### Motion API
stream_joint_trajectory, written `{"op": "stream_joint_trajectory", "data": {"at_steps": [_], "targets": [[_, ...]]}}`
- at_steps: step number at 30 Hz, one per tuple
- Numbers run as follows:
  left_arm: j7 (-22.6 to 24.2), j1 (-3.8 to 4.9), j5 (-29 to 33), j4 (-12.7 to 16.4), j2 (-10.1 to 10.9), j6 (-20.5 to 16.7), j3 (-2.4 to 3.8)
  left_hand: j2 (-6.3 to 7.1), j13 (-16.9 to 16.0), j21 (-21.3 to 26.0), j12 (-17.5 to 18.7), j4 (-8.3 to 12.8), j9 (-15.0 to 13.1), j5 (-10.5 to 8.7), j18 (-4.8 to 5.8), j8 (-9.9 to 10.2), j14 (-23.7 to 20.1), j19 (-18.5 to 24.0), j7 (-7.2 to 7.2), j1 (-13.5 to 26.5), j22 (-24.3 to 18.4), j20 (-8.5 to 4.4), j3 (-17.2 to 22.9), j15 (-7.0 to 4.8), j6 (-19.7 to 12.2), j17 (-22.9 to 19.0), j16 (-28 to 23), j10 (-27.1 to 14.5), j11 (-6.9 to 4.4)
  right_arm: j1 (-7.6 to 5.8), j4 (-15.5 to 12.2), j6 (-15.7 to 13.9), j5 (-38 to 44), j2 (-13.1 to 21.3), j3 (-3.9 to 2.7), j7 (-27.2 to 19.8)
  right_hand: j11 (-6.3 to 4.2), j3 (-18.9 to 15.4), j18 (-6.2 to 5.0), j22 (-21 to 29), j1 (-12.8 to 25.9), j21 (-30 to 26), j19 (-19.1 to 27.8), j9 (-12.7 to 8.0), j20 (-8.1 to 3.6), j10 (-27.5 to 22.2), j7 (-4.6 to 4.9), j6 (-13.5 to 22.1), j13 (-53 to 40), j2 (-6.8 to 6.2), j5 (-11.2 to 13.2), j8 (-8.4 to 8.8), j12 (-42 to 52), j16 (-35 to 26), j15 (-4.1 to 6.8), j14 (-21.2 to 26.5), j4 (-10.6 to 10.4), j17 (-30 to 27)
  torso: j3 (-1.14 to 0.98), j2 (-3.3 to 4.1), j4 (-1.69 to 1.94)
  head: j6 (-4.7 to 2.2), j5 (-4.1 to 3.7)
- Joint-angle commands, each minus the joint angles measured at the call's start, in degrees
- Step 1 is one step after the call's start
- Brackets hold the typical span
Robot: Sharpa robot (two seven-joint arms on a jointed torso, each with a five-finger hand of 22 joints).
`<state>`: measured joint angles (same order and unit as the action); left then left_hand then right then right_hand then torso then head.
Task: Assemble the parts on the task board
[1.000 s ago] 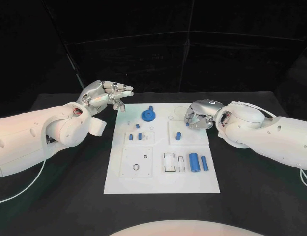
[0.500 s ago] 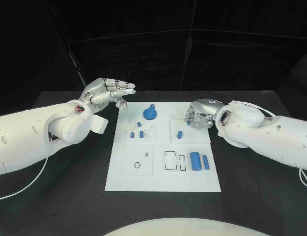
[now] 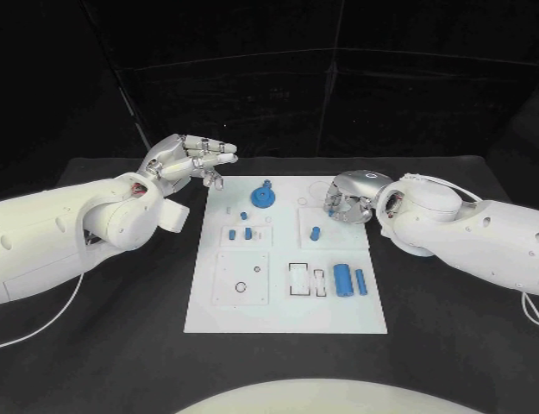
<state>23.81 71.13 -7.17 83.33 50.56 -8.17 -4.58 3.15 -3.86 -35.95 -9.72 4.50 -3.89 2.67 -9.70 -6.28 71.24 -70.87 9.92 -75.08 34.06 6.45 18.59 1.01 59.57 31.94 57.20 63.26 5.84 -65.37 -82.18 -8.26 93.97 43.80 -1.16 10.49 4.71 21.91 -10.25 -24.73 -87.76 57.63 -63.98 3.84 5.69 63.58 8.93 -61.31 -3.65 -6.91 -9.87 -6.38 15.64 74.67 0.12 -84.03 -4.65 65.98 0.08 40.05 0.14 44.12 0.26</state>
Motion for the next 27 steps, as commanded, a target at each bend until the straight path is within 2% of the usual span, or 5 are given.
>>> {"op": "stream_joint_trajectory", "data": {"at_steps": [1,12,19,27], "targets": [[-0.3,0.08,0.4,0.1,0.0,0.2,0.04,-0.26,0.1,0.4,0.3,0.2,0.1,0.03,-0.64,0.4,-0.4,0.4,0.40,-0.3,-0.1,0.01,0.4,0.02,-0.2,-0.1,-0.3,-0.3,0.37,0.35,-0.1,2.0,0.1,-0.1,0.27,0.4,0.12,0.3,-0.37,-0.1,0.7,0.4,0.4,0.0,-0.21,0.3,0.16,-0.4,-0.1,0.01,0.4,0.23,-0.2,0.4,0.12,-1.6,0.1,-0.1,0.00,-0.02,0.00,0.10,0.09],[-0.7,0.08,0.4,-0.1,-0.1,-0.1,0.04,-0.33,0.1,0.5,0.3,0.2,0.1,0.03,-0.65,0.4,-0.5,0.4,0.42,-0.4,-0.1,0.02,0.5,0.03,-0.3,-0.2,-0.4,-0.3,0.39,0.38,-0.1,2.0,0.3,-0.1,0.27,0.8,0.09,0.8,-0.37,-0.1,1.3,0.4,0.4,0.0,-0.18,0.5,0.11,-0.6,-0.1,-0.14,0.3,0.36,-0.4,0.4,0.13,-1.6,0.3,-0.1,0.01,-0.03,0.03,0.29,0.10],[-0.8,0.08,0.4,-0.1,-0.1,-0.2,0.04,-0.37,0.1,0.5,0.4,0.3,0.1,0.03,-0.65,0.5,-0.5,0.4,0.45,-0.5,-0.2,0.04,0.5,0.05,-0.3,-0.2,-0.3,-0.4,0.41,0.54,-0.5,-1.4,1.4,0.0,0.26,1.4,-0.63,2.7,-0.37,-0.6,2.1,1.0,0.0,0.3,-0.59,2.5,-0.60,-2.7,-0.4,0.60,-0.5,-0.14,0.1,0.7,0.69,-1.9,1.3,-0.1,0.00,-0.04,0.01,0.30,0.21],[-1.0,0.08,0.4,-0.6,0.0,-0.4,0.04,-0.44,0.1,0.6,0.4,0.3,0.1,0.03,-0.66,0.5,-0.4,0.4,0.46,-0.5,-0.2,0.05,0.6,0.05,-0.3,0.0,-0.2,-0.4,0.41,0.62,-1.4,-4.8,1.7,0.6,0.25,1.4,-0.73,3.5,-0.29,-1.1,2.4,1.4,-0.2,0.2,-0.73,2.7,-0.66,-2.9,-0.4,0.63,-1.2,-0.03,0.1,0.9,0.79,-1.9,1.9,0.0,-0.02,-0.05,-0.02,0.44,0.30]]}}
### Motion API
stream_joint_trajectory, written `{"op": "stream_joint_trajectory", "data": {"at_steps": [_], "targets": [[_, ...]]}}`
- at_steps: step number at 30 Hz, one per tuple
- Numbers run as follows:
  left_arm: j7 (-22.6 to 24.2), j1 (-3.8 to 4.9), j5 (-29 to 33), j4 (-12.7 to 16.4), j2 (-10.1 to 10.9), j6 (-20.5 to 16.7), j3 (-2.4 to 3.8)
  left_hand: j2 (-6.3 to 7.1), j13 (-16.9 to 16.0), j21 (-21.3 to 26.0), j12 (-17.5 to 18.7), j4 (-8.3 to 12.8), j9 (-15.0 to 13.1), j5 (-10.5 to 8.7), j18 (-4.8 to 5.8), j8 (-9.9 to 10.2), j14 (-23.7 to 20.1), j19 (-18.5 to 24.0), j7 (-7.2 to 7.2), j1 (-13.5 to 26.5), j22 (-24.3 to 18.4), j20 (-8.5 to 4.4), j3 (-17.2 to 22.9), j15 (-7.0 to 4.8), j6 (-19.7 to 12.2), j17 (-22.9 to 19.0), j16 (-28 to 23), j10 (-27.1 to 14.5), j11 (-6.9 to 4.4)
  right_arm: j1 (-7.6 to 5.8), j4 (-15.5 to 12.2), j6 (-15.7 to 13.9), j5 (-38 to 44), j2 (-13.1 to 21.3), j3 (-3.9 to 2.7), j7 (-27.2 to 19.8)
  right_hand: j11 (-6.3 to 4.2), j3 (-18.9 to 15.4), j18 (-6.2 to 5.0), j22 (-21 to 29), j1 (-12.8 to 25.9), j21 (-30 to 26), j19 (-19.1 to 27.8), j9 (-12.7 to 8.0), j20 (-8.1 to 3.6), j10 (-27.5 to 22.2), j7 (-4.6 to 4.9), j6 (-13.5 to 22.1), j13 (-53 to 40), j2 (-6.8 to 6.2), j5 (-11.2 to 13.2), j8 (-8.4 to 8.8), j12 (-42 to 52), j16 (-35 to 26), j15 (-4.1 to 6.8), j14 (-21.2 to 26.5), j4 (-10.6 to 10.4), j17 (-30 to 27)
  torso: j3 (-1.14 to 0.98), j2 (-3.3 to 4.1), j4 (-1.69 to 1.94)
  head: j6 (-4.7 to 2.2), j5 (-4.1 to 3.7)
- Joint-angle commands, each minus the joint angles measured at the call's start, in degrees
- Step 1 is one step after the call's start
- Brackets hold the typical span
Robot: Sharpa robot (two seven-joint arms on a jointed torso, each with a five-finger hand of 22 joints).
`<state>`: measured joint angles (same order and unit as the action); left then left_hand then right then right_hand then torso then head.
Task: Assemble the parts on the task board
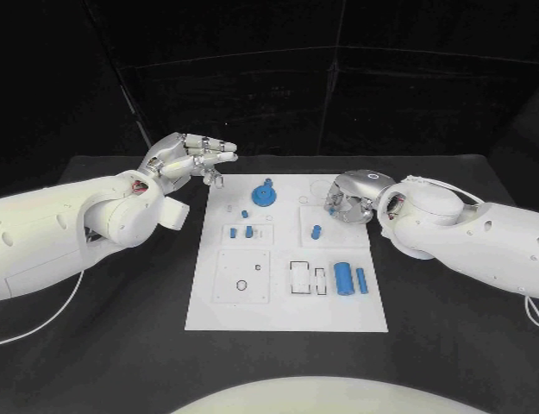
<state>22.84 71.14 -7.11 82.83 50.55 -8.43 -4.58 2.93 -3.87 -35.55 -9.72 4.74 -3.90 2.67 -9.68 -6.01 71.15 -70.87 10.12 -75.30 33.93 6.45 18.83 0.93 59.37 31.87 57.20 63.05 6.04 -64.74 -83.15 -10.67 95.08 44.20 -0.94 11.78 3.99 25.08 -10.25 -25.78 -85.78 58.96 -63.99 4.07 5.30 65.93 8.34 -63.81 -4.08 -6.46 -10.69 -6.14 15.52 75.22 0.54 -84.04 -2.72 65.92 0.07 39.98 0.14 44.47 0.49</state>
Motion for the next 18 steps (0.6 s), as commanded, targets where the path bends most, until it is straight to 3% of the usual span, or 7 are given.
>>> {"op": "stream_joint_trajectory", "data": {"at_steps": [1,18], "targets": [[0.0,0.07,0.3,-0.3,0.1,-0.2,0.04,-0.20,0.1,0.2,0.4,0.1,0.1,0.03,-0.67,0.2,-0.3,0.4,0.27,-0.3,-0.1,0.05,0.3,0.14,-0.2,0.0,-0.2,-0.2,0.23,-0.01,-0.7,-2.7,0.6,0.4,0.03,0.1,-0.03,0.4,-0.27,-0.2,0.6,0.2,-0.3,0.0,-0.36,0.4,-0.06,-0.5,0.0,0.12,-0.4,-0.24,0.2,0.4,0.38,-1.9,0.1,0.1,0.01,0.01,-0.02,0.09,0.08],[-0.6,0.08,0.3,-1.8,-0.2,-0.5,0.04,-0.08,0.1,0.2,0.4,0.1,0.1,0.03,-0.67,0.2,-0.5,0.4,0.33,-0.3,-0.1,0.07,0.3,0.17,-0.2,-0.3,-0.4,-0.3,0.27,-0.05,-3.7,-5.7,-1.5,2.9,-0.02,0.0,-0.06,0.9,-0.25,-0.2,1.9,0.3,-0.3,0.0,-0.36,0.6,-0.12,-0.7,0.0,-0.08,1.0,0.00,0.0,0.7,0.38,-2.0,0.3,0.3,0.01,0.02,-0.01,0.15,0.00]]}}
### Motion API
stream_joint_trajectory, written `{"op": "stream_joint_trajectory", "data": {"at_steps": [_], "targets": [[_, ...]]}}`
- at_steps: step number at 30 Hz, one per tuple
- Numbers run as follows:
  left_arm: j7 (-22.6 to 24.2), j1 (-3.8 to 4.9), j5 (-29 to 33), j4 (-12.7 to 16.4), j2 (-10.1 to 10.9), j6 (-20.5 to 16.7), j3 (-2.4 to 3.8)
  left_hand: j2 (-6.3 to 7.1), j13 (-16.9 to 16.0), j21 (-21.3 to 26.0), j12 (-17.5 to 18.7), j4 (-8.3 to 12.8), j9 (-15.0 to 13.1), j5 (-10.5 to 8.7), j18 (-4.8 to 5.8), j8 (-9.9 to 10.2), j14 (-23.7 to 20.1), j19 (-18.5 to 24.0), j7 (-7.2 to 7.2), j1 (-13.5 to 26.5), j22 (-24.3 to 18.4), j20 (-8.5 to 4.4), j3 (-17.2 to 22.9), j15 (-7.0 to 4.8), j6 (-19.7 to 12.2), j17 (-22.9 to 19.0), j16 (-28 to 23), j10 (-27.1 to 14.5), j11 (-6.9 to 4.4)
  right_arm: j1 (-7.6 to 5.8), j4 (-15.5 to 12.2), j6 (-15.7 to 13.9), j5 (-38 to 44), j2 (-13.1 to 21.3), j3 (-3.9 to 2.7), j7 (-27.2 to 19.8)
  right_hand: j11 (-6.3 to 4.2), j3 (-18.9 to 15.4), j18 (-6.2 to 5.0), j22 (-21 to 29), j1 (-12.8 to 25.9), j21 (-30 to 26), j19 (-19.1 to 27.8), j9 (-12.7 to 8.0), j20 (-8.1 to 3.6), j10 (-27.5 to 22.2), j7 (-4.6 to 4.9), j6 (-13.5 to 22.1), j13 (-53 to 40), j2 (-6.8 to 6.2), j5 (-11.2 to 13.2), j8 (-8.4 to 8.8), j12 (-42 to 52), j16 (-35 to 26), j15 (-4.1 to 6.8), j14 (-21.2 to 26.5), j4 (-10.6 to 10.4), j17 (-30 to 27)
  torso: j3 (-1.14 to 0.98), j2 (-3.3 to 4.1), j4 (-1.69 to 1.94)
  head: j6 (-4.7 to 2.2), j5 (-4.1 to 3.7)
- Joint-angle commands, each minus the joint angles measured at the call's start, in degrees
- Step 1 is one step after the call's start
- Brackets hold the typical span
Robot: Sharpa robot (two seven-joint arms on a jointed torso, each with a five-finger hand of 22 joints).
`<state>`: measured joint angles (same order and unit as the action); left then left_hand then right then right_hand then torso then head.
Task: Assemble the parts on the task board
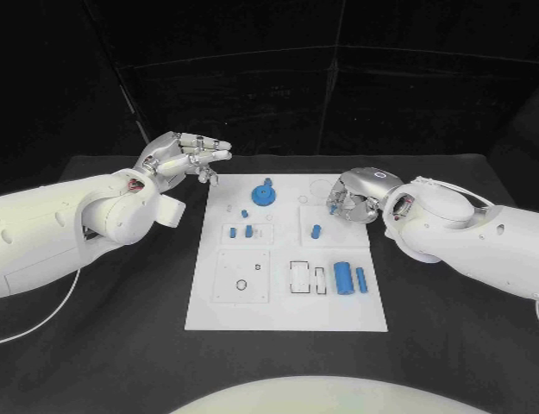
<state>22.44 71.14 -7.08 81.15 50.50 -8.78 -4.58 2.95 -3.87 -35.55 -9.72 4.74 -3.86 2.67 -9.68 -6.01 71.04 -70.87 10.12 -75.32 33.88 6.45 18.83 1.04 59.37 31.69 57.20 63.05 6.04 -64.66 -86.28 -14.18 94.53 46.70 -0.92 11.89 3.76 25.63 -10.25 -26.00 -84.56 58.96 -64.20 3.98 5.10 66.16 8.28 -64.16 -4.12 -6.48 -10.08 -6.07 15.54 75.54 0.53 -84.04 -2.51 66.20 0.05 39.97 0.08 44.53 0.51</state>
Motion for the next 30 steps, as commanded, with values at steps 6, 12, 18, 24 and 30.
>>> {"op": "stream_joint_trajectory", "data": {"at_steps": [6,12,18,24,30], "targets": [[-0.4,0.08,0.3,-0.3,-0.1,-0.1,0.04,-0.10,0.1,0.2,0.4,0.1,0.1,0.04,-0.68,0.3,-0.4,0.4,0.34,-0.3,-0.1,0.08,0.3,0.06,-0.3,-0.2,-0.4,-0.3,0.27,-0.17,-3.1,-3.3,-3.6,1.8,-0.09,-0.3,0.16,0.4,-0.24,-0.1,0.7,0.4,-0.1,0.0,-0.16,0.4,-0.07,-0.3,0.1,-0.07,0.4,-0.06,0.0,0.4,0.39,-2.0,0.1,0.2,0.05,0.01,0.06,0.13,0.15],[-0.6,0.08,0.3,-0.3,-0.2,-0.2,0.04,-0.16,0.1,0.3,0.4,0.2,0.1,0.04,-0.68,0.3,-0.4,0.4,0.40,-0.4,-0.1,0.10,0.4,0.09,-0.4,-0.2,-0.4,-0.4,0.32,-0.24,-7.6,-6.7,-6.0,2.8,-0.19,-1.7,0.16,0.4,-0.20,-0.3,0.7,0.5,-0.2,0.0,-0.16,0.4,-0.08,-0.3,0.1,-0.06,0.4,-0.03,0.0,0.8,0.39,-2.1,0.2,0.8,0.05,0.01,0.01,0.30,0.35],[-0.7,0.07,0.3,-0.2,-0.3,-0.2,0.04,-0.16,0.1,0.3,0.4,0.2,0.1,0.04,-0.68,0.4,-0.5,0.4,0.46,-0.4,-0.2,0.12,0.4,0.11,-0.6,-0.3,-0.4,-0.5,0.37,-0.49,-11.4,-8.7,-6.7,2.9,-0.33,-2.8,0.15,0.6,-0.20,-0.4,0.7,0.5,-0.2,0.0,-0.18,0.3,-0.07,-0.3,0.1,-0.09,0.3,0.06,-0.1,0.9,0.40,-2.1,0.4,0.9,0.11,0.01,0.12,0.16,0.59],[-0.6,0.07,0.3,0.0,-0.4,-0.1,0.04,-0.16,0.1,0.4,0.4,0.2,0.1,0.05,-0.68,0.4,-0.5,0.4,0.47,-0.4,-0.2,0.12,0.4,0.12,-0.6,-0.3,-0.4,-0.5,0.38,-0.56,-13.0,-8.9,-7.3,1.4,-0.38,-3.6,0.16,0.9,-0.20,-0.4,0.7,0.6,-0.2,0.0,-0.19,0.3,-0.05,-0.3,0.1,-0.09,0.1,0.14,-0.1,1.0,0.40,-2.2,0.7,1.0,0.08,0.07,0.09,0.29,1.62],[-0.6,0.08,0.3,0.2,-0.5,-0.1,0.04,-0.16,0.1,0.4,0.4,0.2,0.1,0.05,-0.68,0.4,-0.5,0.4,0.48,-0.4,-0.2,0.13,0.4,0.12,-0.6,-0.4,-0.4,-0.5,0.39,-0.55,-12.0,-6.8,-8.2,-1.3,-0.37,-4.1,0.18,1.0,-0.22,-0.3,0.7,0.6,-0.2,0.0,-0.20,0.3,-0.03,-0.2,0.1,-0.14,0.1,0.18,-0.2,1.1,0.40,-2.2,0.9,1.1,0.22,0.00,-0.03,0.48,2.92]]}}
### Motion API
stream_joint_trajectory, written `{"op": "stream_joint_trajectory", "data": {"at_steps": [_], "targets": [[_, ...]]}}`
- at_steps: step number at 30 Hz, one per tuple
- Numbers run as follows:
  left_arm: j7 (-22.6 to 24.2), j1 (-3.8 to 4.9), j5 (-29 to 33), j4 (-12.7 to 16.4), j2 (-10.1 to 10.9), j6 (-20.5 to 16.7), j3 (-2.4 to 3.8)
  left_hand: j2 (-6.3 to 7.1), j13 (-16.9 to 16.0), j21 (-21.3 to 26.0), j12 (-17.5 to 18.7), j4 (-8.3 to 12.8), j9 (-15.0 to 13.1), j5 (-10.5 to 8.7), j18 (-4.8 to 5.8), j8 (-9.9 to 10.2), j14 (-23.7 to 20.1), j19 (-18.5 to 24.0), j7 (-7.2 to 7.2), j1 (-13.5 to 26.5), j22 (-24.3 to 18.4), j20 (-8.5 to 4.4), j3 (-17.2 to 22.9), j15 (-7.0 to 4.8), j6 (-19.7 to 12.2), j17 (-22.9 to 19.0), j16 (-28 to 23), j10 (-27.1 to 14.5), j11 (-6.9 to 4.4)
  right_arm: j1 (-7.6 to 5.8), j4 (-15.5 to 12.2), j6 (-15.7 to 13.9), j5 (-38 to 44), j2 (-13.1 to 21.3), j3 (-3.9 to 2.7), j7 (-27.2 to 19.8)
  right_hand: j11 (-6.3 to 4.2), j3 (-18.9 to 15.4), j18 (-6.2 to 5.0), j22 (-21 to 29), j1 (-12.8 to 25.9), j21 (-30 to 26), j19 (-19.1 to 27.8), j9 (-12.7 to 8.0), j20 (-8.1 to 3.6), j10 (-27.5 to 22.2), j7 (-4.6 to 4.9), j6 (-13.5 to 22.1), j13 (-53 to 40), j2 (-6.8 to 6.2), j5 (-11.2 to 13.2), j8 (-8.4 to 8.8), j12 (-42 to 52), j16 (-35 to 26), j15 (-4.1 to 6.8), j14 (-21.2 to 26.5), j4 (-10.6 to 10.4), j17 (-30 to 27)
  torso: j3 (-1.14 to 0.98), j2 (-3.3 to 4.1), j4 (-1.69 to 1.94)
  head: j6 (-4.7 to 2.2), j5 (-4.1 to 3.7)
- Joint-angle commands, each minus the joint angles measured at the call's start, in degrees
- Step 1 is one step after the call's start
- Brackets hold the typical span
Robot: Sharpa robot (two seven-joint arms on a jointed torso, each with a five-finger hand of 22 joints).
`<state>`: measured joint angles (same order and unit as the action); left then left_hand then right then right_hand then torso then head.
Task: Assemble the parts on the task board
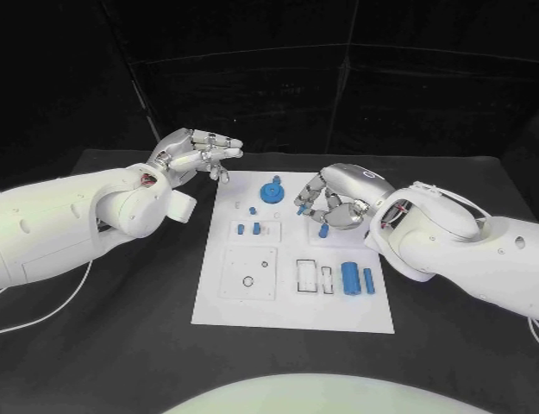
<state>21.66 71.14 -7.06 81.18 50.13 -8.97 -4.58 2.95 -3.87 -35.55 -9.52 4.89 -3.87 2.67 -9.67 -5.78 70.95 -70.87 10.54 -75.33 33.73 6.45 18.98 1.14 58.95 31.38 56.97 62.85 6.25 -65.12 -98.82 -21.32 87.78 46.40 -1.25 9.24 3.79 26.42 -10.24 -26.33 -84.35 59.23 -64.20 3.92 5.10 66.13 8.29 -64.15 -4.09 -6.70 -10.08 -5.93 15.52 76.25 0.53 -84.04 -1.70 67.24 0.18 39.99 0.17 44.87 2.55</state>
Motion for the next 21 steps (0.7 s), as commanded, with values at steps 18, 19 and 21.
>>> {"op": "stream_joint_trajectory", "data": {"at_steps": [18,19,21], "targets": [[2.3,0.10,0.3,0.7,-1.0,-1.6,0.05,-0.40,0.0,0.4,0.1,0.1,0.1,0.05,-0.70,0.2,-0.3,0.3,0.09,-0.6,-0.1,0.16,0.5,0.06,-0.3,0.2,0.0,-0.4,0.20,3.07,6.5,5.5,0.4,-11.0,0.09,-3.8,0.28,0.5,-0.25,0.2,0.6,0.3,-0.1,0.0,-0.18,0.2,0.10,-0.1,0.1,0.17,0.2,0.22,-0.3,0.5,0.34,-2.2,0.3,0.1,0.10,0.04,-0.02,2.45,5.87],[2.5,0.10,0.3,0.7,-1.1,-1.6,0.05,-0.43,0.0,0.4,0.1,0.1,0.1,0.05,-0.70,0.2,-0.3,0.3,0.09,-0.7,-0.1,0.16,0.5,0.06,-0.3,0.2,0.0,-0.4,0.20,3.29,6.7,5.7,0.4,-11.2,0.11,-3.9,0.29,0.5,-0.24,0.2,0.7,0.3,-0.1,0.0,-0.17,0.2,0.11,-0.1,0.1,0.18,0.2,0.23,-0.3,0.5,0.33,-2.2,0.3,0.1,0.10,0.06,0.00,2.53,6.00],[2.7,0.10,0.3,0.8,-1.2,-1.7,0.06,-0.43,0.0,0.4,0.1,0.1,0.1,0.05,-0.70,0.2,-0.3,0.3,0.09,-0.7,-0.1,0.16,0.5,0.06,-0.3,0.2,0.0,-0.4,0.20,3.64,7.1,6.1,0.5,-11.6,0.18,-4.2,0.29,0.5,-0.24,0.3,0.7,0.3,-0.1,0.0,-0.17,0.2,0.12,-0.1,0.1,0.18,0.1,0.24,-0.3,0.5,0.33,-2.2,0.3,0.1,-0.01,0.09,-0.04,2.74,6.43]]}}
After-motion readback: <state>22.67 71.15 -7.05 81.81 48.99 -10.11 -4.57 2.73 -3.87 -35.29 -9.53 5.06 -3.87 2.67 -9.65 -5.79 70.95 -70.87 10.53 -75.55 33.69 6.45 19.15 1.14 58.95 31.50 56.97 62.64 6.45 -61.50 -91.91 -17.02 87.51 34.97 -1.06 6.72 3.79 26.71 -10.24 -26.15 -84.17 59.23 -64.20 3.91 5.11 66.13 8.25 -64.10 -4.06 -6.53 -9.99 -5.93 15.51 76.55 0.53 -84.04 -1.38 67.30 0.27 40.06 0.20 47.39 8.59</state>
